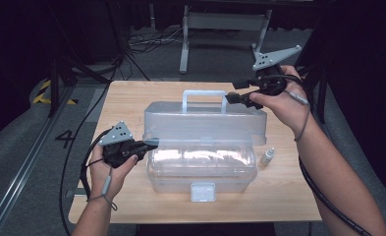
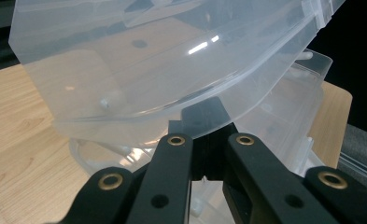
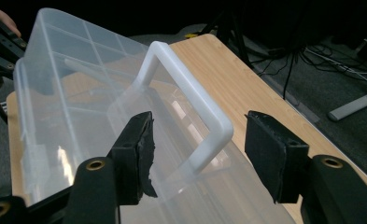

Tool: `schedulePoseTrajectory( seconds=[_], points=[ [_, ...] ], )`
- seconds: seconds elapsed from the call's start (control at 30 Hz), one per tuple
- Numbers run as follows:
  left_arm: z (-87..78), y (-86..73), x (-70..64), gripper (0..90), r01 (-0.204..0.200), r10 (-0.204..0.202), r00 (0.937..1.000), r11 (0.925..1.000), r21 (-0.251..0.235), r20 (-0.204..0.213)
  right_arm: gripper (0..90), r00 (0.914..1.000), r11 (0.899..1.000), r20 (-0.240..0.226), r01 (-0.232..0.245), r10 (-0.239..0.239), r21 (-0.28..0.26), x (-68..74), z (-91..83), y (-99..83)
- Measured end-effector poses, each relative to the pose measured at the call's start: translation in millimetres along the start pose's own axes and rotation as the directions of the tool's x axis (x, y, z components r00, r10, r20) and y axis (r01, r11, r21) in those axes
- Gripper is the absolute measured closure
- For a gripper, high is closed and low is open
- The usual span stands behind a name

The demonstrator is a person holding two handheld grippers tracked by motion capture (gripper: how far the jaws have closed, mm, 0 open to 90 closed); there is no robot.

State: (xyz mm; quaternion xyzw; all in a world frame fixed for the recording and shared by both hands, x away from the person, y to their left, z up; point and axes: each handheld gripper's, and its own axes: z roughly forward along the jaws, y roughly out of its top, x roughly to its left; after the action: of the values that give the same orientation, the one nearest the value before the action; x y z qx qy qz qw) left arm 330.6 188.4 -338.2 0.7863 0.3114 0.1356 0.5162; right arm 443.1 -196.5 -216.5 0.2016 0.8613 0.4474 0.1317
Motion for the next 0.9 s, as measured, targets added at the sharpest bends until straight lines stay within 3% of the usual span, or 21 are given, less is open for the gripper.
schedulePoseTrajectory(
  seconds=[0.1, 0.2, 0.6, 0.77, 0.9],
  points=[
    [0.2, 1.7, 0.3, 90.0, -0.002, 0.002, 1.0, 1.0, 0.0, -0.002, 43.2, 0.999, 0.999, -0.013, -0.043, 0.043, -0.017, 3.5, -11.2, -7.6],
    [0.0, 3.0, 0.5, 90.0, -0.008, 0.008, 0.9999, 1.0, 0.005, -0.007, 42.8, 0.998, 0.998, 0.028, -0.057, 0.057, -0.023, 7.6, -23.6, -17.2],
    [0.2, 8.8, 1.6, 90.0, -0.011, 0.011, 0.9997, 0.9999, 0.001, -0.024, 40.6, 0.986, 0.99, 0.109, -0.118, 0.126, -0.073, 22.6, -63.5, -51.3],
    [0.2, 10.0, 3.2, 90.0, 0.004, -0.004, 0.9998, 1.0, -0.008, -0.019, 48.1, 0.983, 0.986, 0.098, -0.147, 0.155, -0.082, 27.5, -73.7, -64.9],
    [0.4, 11.6, 3.9, 90.0, -0.002, 0.002, 0.9997, 0.9999, -0.011, -0.024, 63.2, 0.9808, 0.982, 0.088, -0.167, 0.174, -0.083, 37.2, -86.5, -83.3]
  ],
)
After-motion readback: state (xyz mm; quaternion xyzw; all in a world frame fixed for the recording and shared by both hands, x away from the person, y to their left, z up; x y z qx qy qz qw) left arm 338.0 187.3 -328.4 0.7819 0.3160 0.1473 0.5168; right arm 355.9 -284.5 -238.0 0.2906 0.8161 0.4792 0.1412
